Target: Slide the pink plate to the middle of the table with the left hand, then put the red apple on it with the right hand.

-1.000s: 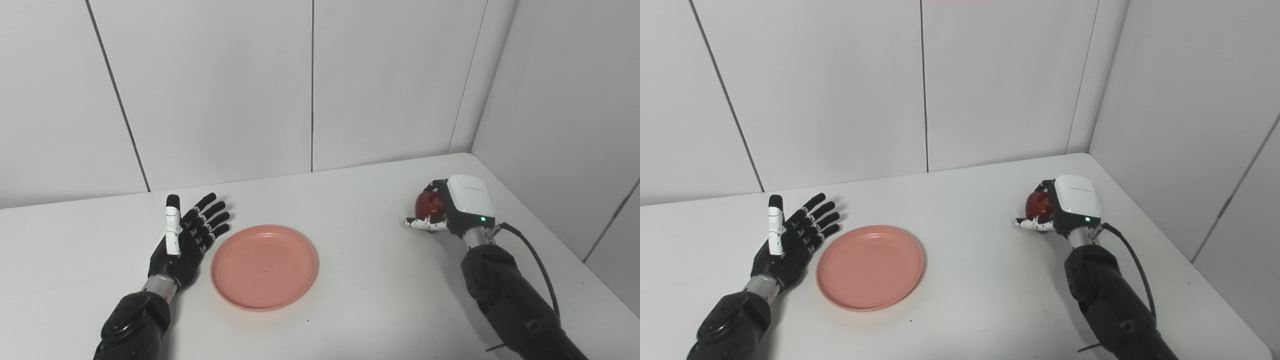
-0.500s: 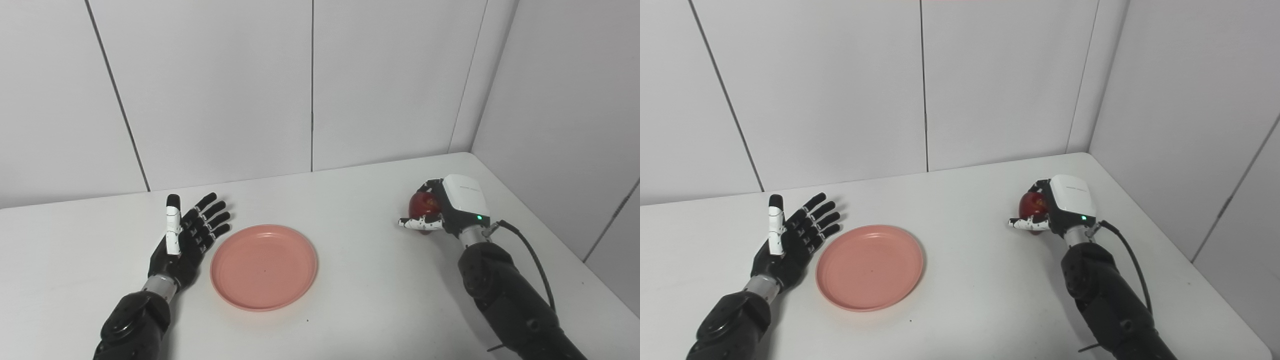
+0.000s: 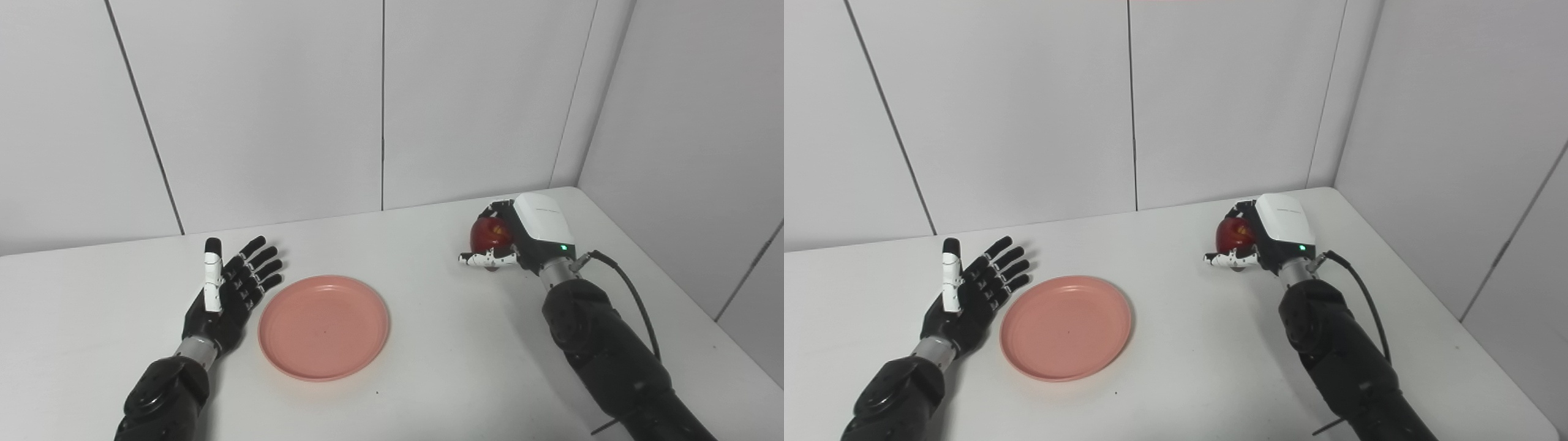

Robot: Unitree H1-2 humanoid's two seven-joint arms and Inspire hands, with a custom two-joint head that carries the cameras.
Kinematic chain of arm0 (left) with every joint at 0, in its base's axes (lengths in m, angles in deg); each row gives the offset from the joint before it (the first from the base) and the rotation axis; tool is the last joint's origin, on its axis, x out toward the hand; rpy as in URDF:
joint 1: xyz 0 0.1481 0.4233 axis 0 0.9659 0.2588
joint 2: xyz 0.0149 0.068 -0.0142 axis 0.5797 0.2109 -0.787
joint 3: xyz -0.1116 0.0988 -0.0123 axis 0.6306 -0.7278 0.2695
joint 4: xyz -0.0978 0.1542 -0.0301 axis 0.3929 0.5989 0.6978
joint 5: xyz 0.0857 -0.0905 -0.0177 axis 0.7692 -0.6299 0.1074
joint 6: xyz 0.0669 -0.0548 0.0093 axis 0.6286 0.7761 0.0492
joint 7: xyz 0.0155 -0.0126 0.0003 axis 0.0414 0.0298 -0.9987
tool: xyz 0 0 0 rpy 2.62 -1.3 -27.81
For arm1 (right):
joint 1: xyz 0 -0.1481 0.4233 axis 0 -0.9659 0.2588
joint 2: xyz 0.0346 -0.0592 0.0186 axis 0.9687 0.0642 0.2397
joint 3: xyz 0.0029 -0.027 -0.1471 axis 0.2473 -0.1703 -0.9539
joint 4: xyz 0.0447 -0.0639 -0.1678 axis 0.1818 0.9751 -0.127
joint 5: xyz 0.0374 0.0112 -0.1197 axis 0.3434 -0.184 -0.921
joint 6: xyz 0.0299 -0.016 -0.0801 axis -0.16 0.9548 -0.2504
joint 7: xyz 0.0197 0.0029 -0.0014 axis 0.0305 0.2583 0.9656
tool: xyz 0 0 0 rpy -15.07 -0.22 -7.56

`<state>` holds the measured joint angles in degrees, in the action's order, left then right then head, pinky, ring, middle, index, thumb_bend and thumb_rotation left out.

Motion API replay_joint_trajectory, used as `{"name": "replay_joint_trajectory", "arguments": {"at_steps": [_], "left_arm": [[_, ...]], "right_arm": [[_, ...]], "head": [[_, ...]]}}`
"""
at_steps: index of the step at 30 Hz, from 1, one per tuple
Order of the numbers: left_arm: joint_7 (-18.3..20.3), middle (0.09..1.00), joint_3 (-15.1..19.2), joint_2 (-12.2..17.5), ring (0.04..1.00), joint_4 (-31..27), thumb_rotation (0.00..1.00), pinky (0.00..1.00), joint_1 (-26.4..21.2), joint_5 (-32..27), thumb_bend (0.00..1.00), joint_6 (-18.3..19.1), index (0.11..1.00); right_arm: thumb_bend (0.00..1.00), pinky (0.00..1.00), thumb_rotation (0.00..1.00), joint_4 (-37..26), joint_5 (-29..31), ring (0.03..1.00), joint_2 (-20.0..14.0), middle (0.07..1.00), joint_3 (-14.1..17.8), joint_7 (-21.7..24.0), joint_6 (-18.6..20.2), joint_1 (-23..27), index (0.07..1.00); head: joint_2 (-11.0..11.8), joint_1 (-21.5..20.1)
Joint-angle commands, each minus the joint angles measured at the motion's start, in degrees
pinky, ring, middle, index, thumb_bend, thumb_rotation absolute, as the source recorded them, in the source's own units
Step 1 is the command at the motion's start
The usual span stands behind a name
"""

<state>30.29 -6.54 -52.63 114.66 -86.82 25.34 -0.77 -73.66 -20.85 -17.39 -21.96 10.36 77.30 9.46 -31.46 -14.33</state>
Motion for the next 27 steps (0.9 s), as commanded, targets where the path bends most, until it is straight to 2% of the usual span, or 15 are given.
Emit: {"name": "replay_joint_trajectory", "arguments": {"at_steps": [1,12,27], "left_arm": [[-1.1,0.857,-0.1,0.1,0.849,0.7,1.00,0.84,-0.4,0.6,0.91,0.9,0.845],[-2.8,0.826,-0.7,-0.5,0.819,-0.2,1.00,0.80,-0.1,1.7,0.91,0.8,0.826],[-3.4,0.834,-1.0,-1.8,0.820,-1.4,1.00,0.80,0.2,1.4,0.90,1.0,0.823]], "right_arm": [[0.50,0.12,0.16,-3.1,-0.8,0.172,-0.1,0.260,0.3,0.1,0.0,3.6,0.493],[0.50,0.13,0.16,-5.9,-1.6,0.175,2.2,0.268,-1.4,3.2,-1.3,5.6,0.495],[0.50,0.12,0.16,-6.6,-2.1,0.174,3.2,0.269,-2.3,3.8,-1.9,6.9,0.495]], "head": [[0.0,0.0],[0.4,2.3],[0.2,4.1]]}}
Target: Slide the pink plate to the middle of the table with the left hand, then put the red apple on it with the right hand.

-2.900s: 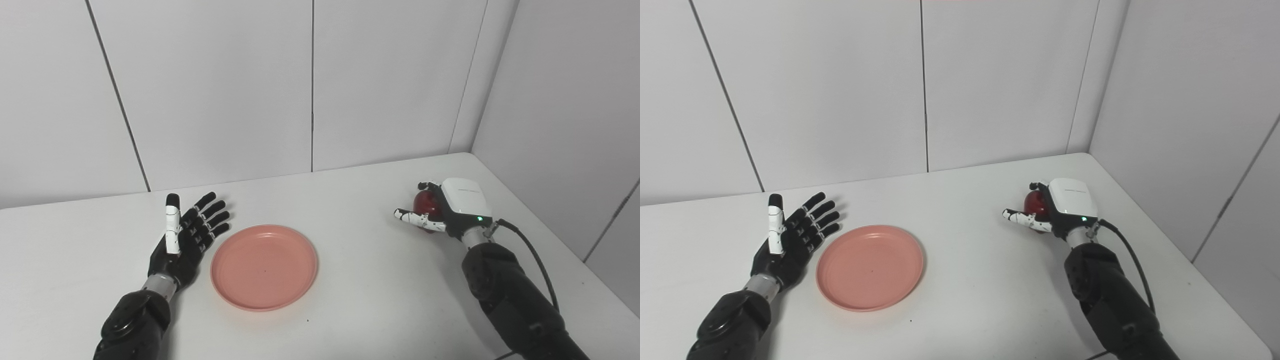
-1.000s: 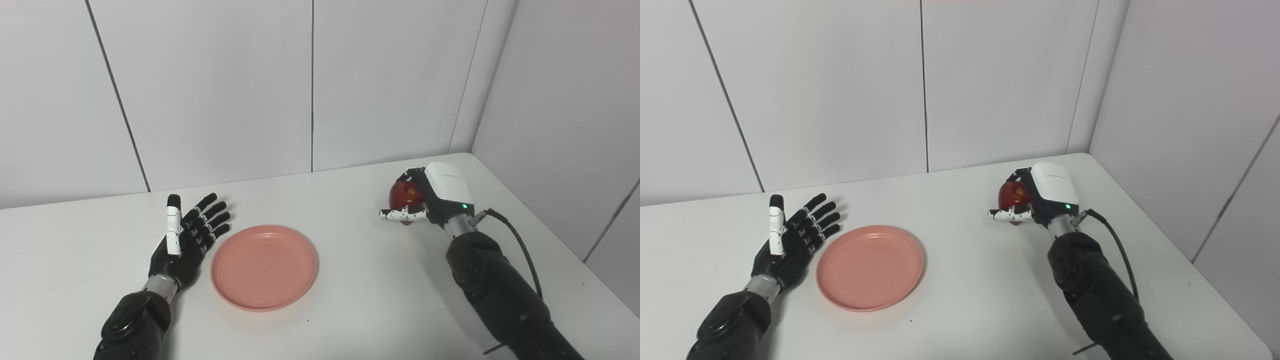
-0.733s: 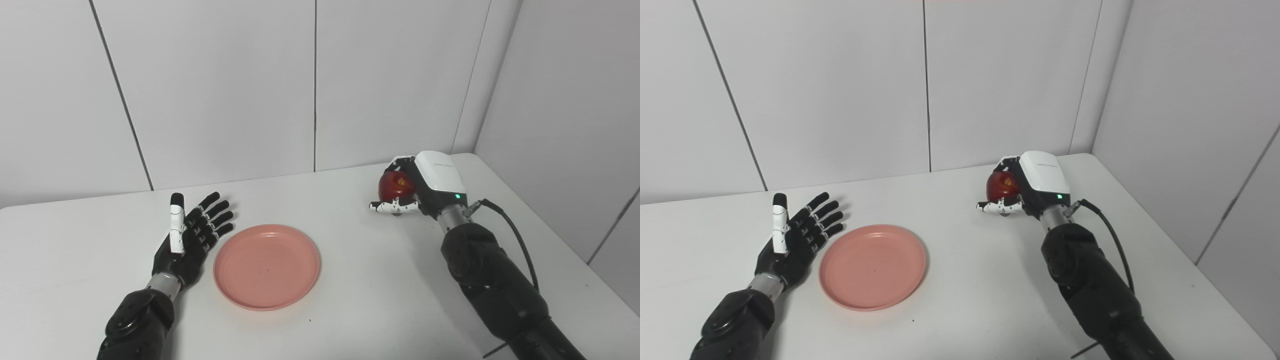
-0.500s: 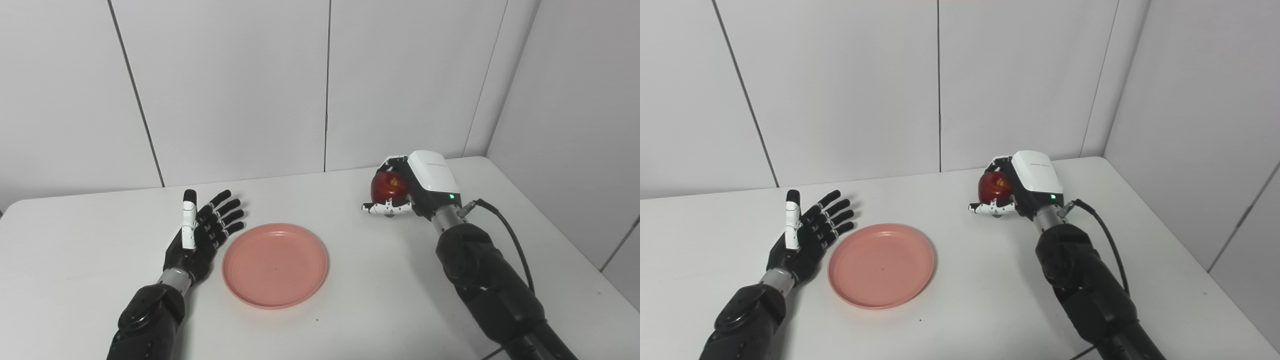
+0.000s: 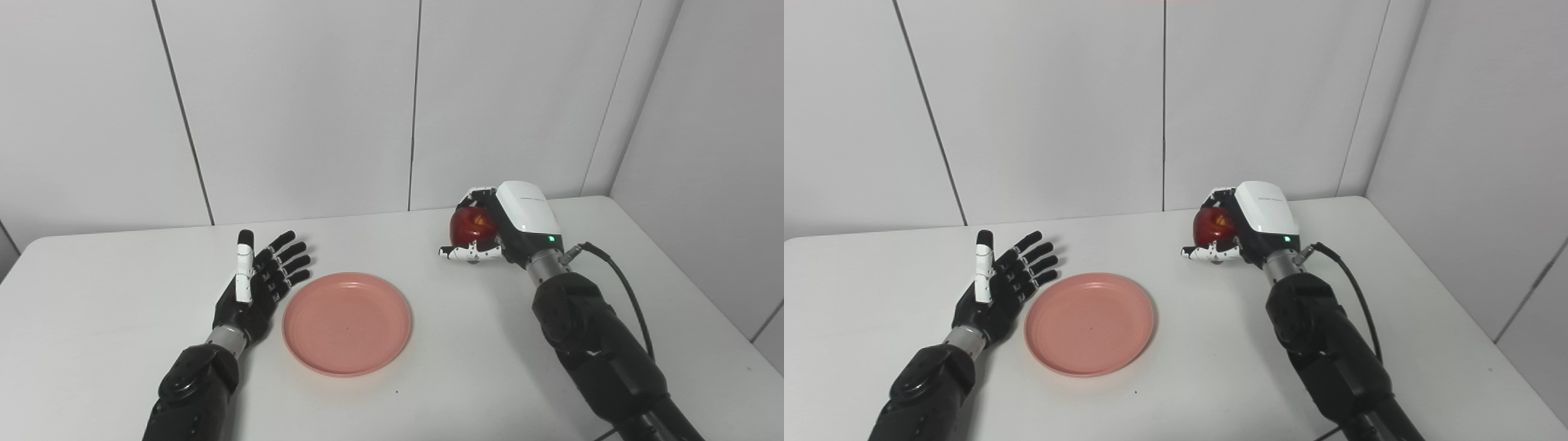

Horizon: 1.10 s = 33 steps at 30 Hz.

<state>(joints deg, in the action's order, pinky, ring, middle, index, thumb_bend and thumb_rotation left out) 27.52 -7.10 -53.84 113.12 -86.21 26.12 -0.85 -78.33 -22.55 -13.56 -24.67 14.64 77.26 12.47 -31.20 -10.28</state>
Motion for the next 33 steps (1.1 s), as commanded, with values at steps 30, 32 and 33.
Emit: {"name": "replay_joint_trajectory", "arguments": {"at_steps": [30,32,33], "left_arm": [[-2.1,0.828,-0.6,-2.0,0.816,1.5,1.00,0.79,-0.9,1.8,0.97,0.3,0.810],[-2.1,0.831,-0.6,-2.1,0.818,1.4,1.00,0.79,-0.8,1.7,0.97,0.2,0.813],[-2.2,0.832,-0.6,-2.2,0.819,1.3,1.00,0.79,-0.8,1.8,0.98,0.3,0.813]], "right_arm": [[0.50,0.10,0.15,-4.5,-0.8,0.152,6.6,0.245,-2.4,0.7,-2.1,8.5,0.494],[0.50,0.10,0.15,-4.5,-0.9,0.153,7.0,0.246,-2.7,0.6,-2.4,8.5,0.493],[0.50,0.11,0.15,-4.6,-0.9,0.164,7.2,0.259,-2.8,0.6,-2.3,8.5,0.492]], "head": [[0.0,3.1],[-0.1,3.7],[-0.2,4.4]]}}
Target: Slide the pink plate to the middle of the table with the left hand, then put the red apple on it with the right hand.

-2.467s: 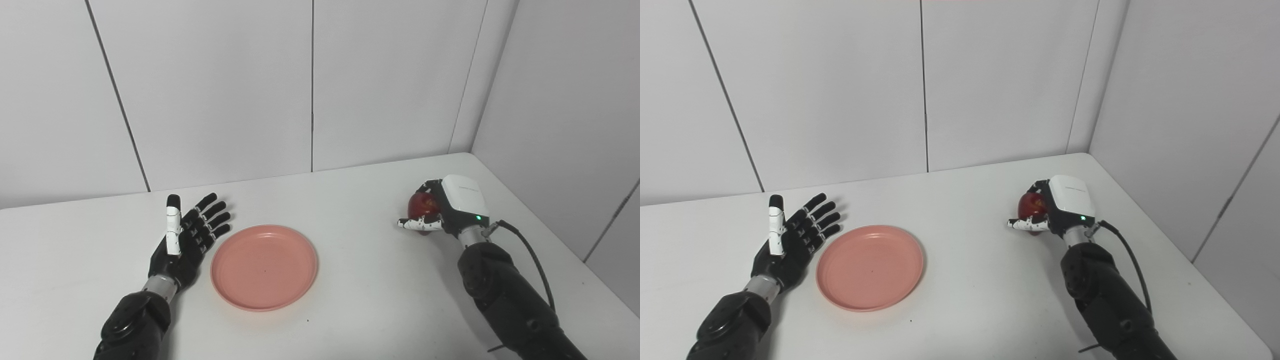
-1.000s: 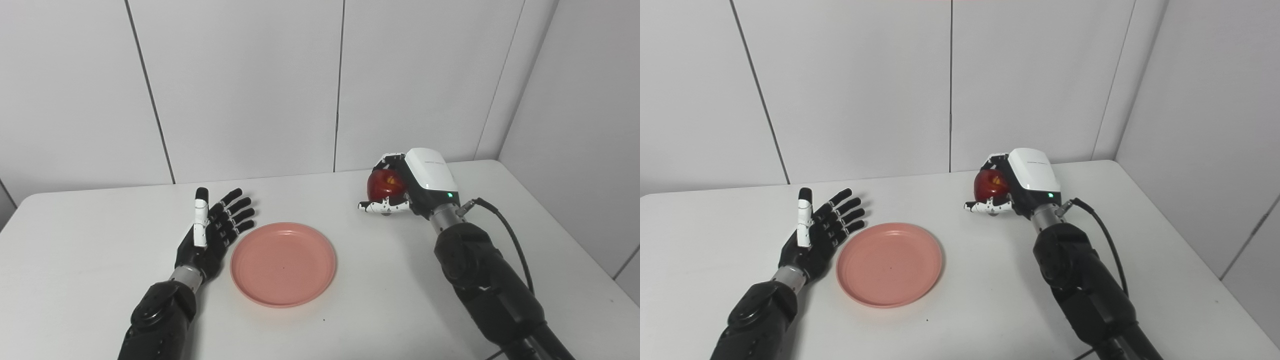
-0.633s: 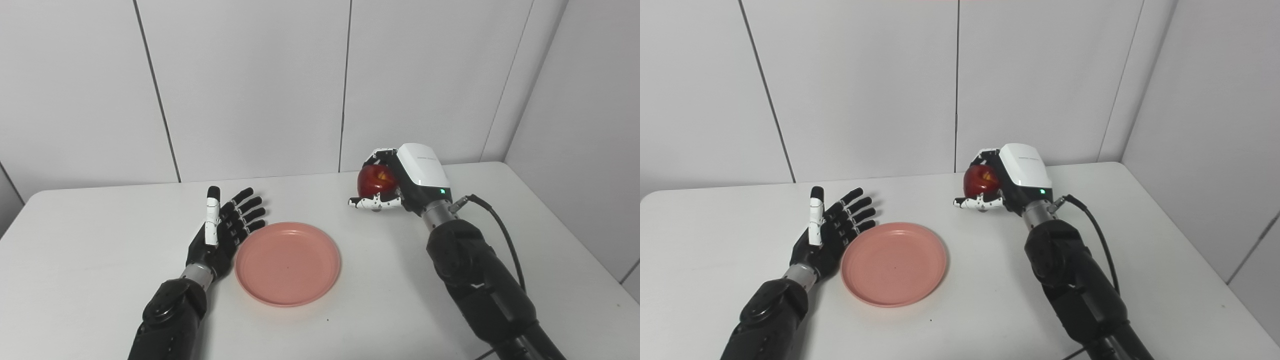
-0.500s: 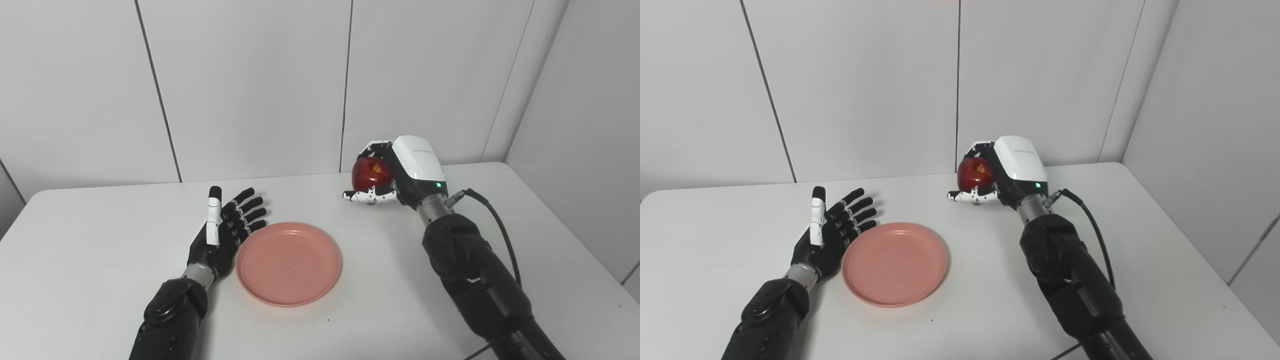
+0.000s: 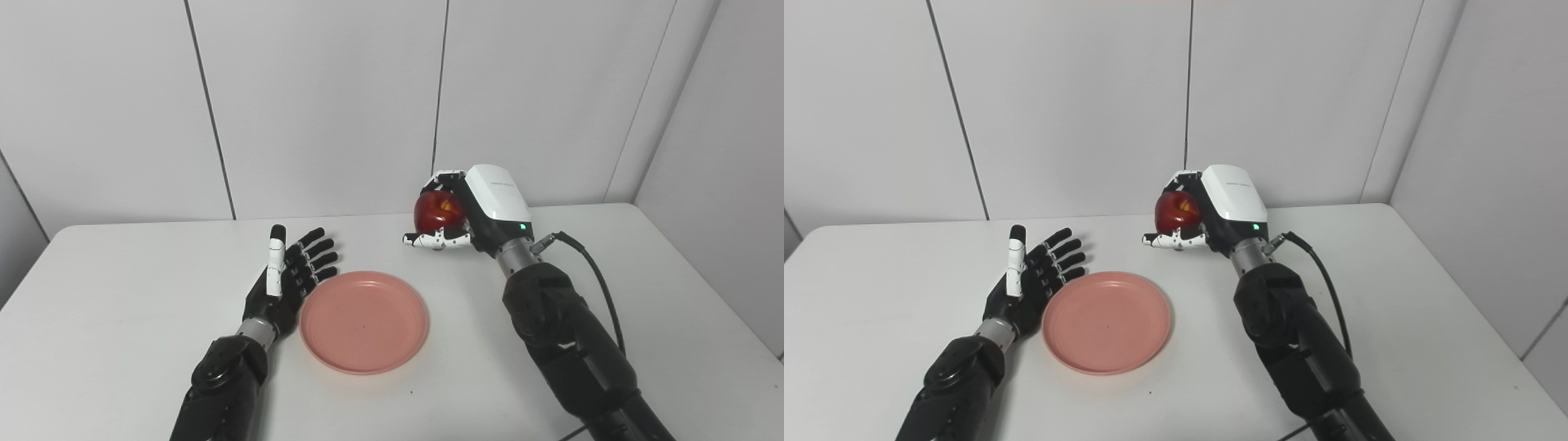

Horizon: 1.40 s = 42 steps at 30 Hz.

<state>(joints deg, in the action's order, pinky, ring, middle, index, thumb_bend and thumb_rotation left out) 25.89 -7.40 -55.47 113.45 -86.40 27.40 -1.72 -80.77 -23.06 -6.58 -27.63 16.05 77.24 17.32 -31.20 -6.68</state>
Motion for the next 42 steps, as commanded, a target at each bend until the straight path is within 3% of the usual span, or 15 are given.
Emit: {"name": "replay_joint_trajectory", "arguments": {"at_steps": [1,11,17,24,28,42], "left_arm": [[-0.8,0.832,-0.3,-0.7,0.819,0.9,1.00,0.79,-0.5,0.5,0.98,1.2,0.813],[-1.8,0.832,-0.6,-1.8,0.811,1.5,1.00,0.81,-0.8,0.9,0.95,0.6,0.812],[-2.2,0.825,-0.6,-2.1,0.799,2.3,1.00,0.80,-1.3,1.1,0.92,0.0,0.809],[-2.3,0.814,-0.3,-2.0,0.796,4.7,1.00,0.79,-1.8,1.3,0.90,-1.6,0.807],[-2.5,0.809,-0.2,-1.9,0.791,5.6,1.00,0.79,-2.0,1.5,0.90,-2.1,0.801],[-2.5,0.819,0.0,-1.5,0.788,6.4,1.00,0.79,-2.6,1.6,0.92,-2.2,0.808]], "right_arm": [[0.50,0.11,0.15,-2.2,-0.4,0.165,0.4,0.260,0.0,-0.8,-2.2,3.6,0.492],[0.50,0.12,0.15,-1.6,-0.6,0.172,2.1,0.269,-2.1,1.1,-1.9,4.4,0.494],[0.50,0.16,0.16,-0.6,-1.0,0.224,2.5,0.339,-4.4,3.2,-1.9,5.0,0.496],[0.50,0.15,0.17,2.4,-2.8,0.219,4.2,0.325,-7.2,4.7,-1.0,6.6,0.495],[0.50,0.12,0.16,4.2,-3.1,0.174,5.3,0.264,-8.0,5.6,-0.9,7.5,0.496],[0.50,0.16,0.16,8.5,-4.8,0.221,5.3,0.314,-11.4,4.3,-3.7,7.6,0.494]], "head": [[-0.3,1.5],[-0.1,4.6],[-0.1,5.2],[-0.2,5.5],[-0.1,5.6],[-0.3,5.1]]}}
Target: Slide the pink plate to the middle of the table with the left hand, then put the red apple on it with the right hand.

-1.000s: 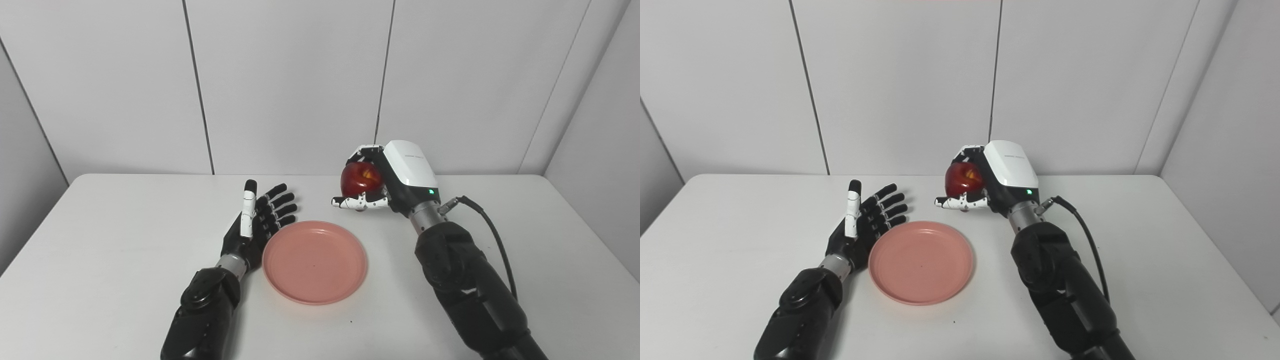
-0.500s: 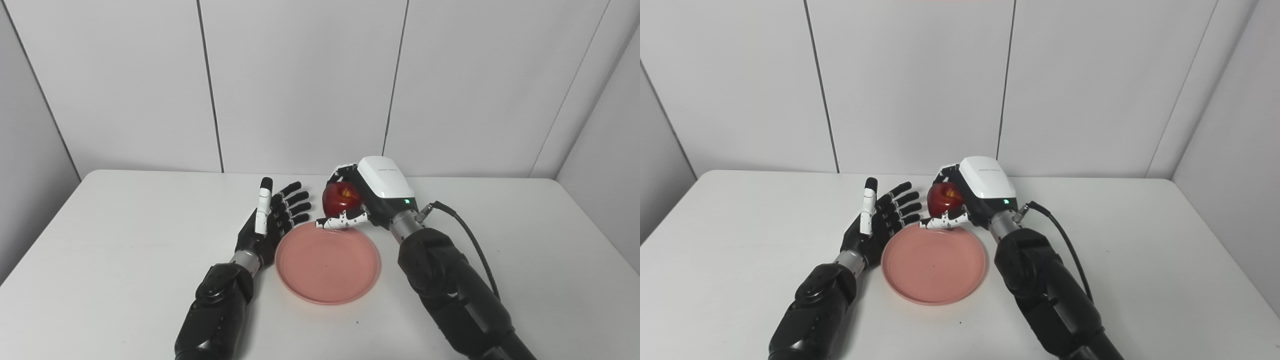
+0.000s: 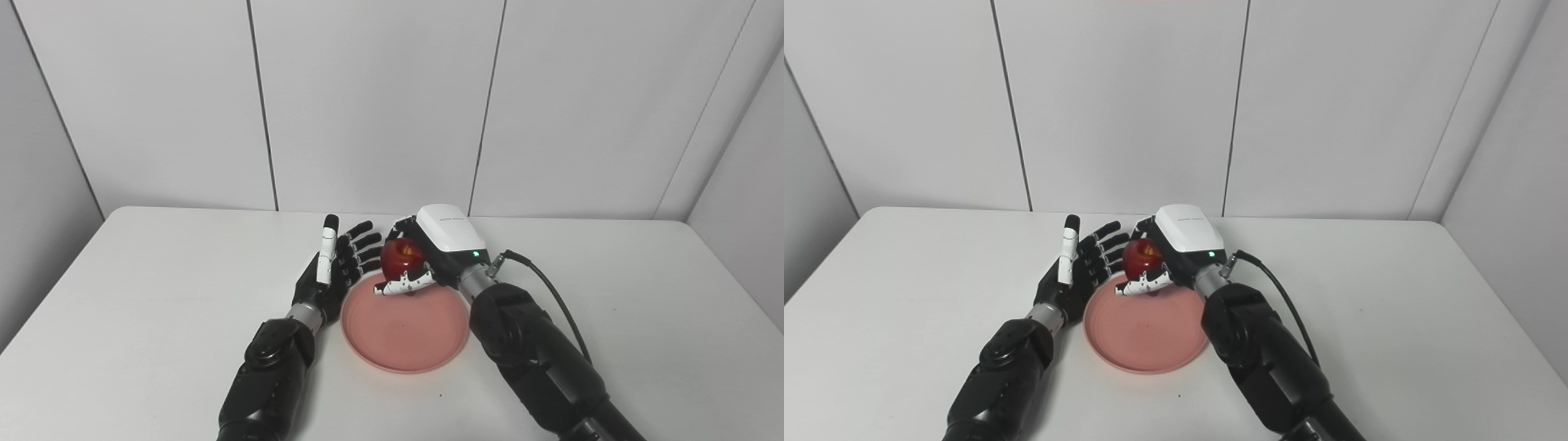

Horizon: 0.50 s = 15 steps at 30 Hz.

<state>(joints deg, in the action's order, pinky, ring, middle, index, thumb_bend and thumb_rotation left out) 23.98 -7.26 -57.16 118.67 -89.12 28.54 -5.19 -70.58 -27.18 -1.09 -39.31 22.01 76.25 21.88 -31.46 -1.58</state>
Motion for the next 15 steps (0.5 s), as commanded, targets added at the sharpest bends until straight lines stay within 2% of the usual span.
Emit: {"name": "replay_joint_trajectory", "arguments": {"at_steps": [1,12,15], "left_arm": [[-0.6,0.822,-0.2,0.2,0.790,1.1,1.00,0.79,0.2,0.6,0.91,1.3,0.810],[-0.8,0.823,-0.1,0.2,0.790,1.8,1.00,0.78,0.2,0.7,0.93,0.7,0.812],[-0.9,0.823,0.0,0.1,0.787,1.9,1.00,0.78,0.1,0.6,0.92,0.6,0.806]], "right_arm": [[0.50,0.16,0.16,-1.9,-0.8,0.224,-0.2,0.320,0.2,-1.6,-2.6,2.9,0.494],[0.50,0.13,0.15,-2.3,-0.6,0.185,0.2,0.272,0.1,-1.6,-2.5,0.7,0.493],[0.50,0.13,0.16,-2.4,-0.5,0.192,-0.1,0.283,0.1,-1.6,-3.0,-0.2,0.493]], "head": [[-0.1,-0.1],[-0.1,-0.1],[-0.3,-0.3]]}}
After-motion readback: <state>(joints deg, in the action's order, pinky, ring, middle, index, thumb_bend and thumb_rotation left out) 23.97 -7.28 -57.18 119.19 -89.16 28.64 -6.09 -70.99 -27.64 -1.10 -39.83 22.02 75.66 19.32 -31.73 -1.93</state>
